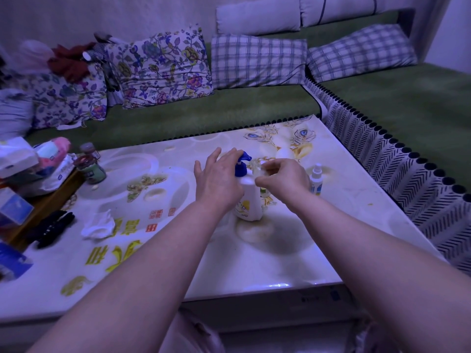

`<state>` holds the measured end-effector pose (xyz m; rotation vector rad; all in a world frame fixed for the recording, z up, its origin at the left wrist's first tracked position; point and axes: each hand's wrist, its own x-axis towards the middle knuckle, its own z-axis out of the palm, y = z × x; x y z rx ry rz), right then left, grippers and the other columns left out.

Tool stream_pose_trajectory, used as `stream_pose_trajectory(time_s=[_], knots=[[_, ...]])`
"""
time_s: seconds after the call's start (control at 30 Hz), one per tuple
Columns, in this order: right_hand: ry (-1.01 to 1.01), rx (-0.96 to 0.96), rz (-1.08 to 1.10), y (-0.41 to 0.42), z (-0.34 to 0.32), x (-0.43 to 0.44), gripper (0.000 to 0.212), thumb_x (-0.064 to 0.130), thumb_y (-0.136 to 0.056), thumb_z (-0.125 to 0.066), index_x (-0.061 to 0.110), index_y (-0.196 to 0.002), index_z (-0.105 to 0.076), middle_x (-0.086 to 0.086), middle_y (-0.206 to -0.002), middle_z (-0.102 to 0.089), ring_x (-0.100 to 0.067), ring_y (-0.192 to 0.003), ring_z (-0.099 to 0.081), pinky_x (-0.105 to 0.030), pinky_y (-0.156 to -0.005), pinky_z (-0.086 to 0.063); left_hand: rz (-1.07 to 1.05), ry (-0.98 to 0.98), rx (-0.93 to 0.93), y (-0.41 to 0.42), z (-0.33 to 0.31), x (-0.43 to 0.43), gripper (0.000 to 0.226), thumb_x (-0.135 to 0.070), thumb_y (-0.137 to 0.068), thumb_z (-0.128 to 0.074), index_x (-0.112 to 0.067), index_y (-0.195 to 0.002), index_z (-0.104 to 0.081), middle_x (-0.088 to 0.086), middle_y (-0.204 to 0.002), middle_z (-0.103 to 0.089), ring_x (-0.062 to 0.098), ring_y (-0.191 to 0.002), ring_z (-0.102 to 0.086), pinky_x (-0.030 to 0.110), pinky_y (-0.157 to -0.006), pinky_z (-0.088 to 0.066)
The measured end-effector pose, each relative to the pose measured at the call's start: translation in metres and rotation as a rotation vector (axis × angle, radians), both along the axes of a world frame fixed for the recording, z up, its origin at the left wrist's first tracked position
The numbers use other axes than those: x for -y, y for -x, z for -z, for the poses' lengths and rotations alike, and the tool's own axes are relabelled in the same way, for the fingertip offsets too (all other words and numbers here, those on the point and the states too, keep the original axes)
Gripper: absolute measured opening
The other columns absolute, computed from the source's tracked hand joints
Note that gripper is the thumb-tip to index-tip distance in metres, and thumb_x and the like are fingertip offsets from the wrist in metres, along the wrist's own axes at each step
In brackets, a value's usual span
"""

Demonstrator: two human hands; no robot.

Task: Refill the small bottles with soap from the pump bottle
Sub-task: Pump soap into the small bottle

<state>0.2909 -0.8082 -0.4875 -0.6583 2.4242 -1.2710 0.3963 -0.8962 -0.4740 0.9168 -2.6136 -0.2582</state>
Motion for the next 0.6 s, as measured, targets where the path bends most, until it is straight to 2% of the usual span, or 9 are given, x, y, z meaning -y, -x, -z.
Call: stream_pose_trajectory(time_s=[0.6], knots=[[0.025,-0.015,-0.004,-0.0016,0.0004,0.0051,0.036,0.028,-0.067,-0.074,0.033,-0.102,-0.07,0.015,-0.1,-0.071,-0.012,-0.099,-0.065,-0.04,-0.097,-0.048,-0.009,0.02,0.034,-0.0007,-0.0017,0.0008,0.067,-0.007,-0.08,-0.056,-0.033,-0.139,-0.034,-0.014,-0.148,-0.035,0.016,-0.145,-0.013,0.054,-0.115,-0.007]])
